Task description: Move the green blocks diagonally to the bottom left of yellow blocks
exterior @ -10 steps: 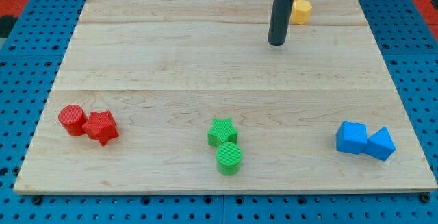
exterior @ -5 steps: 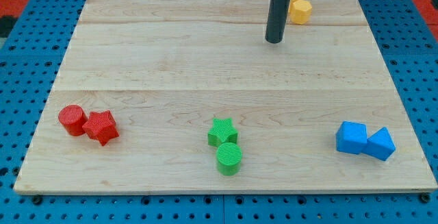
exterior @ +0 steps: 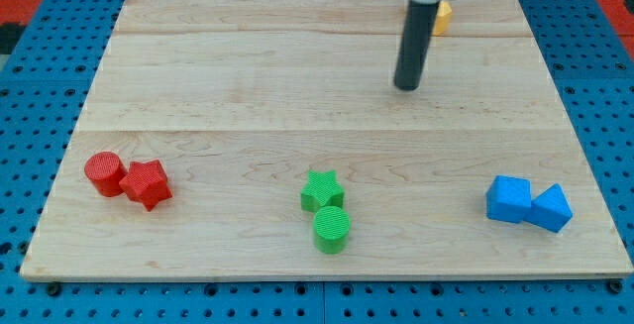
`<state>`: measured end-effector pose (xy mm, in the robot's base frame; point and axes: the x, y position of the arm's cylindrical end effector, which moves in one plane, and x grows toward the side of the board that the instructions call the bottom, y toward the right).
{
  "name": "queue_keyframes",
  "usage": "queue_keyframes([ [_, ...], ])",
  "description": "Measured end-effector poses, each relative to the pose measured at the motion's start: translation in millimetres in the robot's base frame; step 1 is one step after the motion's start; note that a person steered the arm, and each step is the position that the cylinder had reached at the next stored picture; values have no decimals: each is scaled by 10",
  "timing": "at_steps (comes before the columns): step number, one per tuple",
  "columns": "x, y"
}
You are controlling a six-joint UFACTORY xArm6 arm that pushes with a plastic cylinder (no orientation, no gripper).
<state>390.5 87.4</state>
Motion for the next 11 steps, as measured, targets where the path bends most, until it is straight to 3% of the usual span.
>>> queue_keyframes([
  [1, 865, -43],
  [2, 1501, 420],
  [3, 2283, -117],
  [4, 2254, -461],
  [7, 1392, -1516],
  [8, 1449, -1513],
  [10, 1776, -771],
  [11, 1408, -987],
])
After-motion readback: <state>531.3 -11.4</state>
